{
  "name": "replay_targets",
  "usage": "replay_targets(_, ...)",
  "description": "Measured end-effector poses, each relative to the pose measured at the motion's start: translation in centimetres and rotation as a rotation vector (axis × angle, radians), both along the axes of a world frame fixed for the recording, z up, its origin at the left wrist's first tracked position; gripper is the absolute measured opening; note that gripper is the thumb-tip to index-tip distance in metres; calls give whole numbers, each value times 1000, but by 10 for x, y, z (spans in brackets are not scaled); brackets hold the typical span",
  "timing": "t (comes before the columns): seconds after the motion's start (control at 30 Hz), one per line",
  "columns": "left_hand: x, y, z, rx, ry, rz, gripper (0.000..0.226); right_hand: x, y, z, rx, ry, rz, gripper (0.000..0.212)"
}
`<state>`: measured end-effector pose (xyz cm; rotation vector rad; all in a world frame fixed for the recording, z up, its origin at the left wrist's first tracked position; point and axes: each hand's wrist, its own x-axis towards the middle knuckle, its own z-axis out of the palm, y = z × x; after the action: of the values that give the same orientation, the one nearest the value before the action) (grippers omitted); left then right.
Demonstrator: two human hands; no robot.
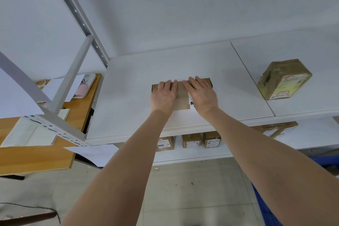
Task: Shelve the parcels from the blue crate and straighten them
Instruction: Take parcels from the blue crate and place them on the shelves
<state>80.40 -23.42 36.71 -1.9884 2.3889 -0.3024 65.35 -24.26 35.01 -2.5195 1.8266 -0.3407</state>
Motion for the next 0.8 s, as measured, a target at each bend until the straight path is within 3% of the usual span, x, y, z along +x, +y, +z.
replay_targets(0.23, -5, 5, 6, 63, -65, 4, 90, 5, 8, 12, 65, 140, -45, 85)
replay_targets(0.33, -8, 7, 11, 114, -80, 11, 92, 1, 16, 18, 63, 160, -89, 77)
replay_targets(0.47, -16, 11, 18, 105, -25, -5, 80, -10, 28, 21, 96, 157, -155, 80)
replay_targets(0.6, -43, 17, 22, 14, 39, -121, 64, -29, 43, 24, 80, 130, -217, 78)
replay_targets(0.8, -116, 35, 16, 26, 61, -335, 61, -89, 81, 17, 94, 135, -378, 77)
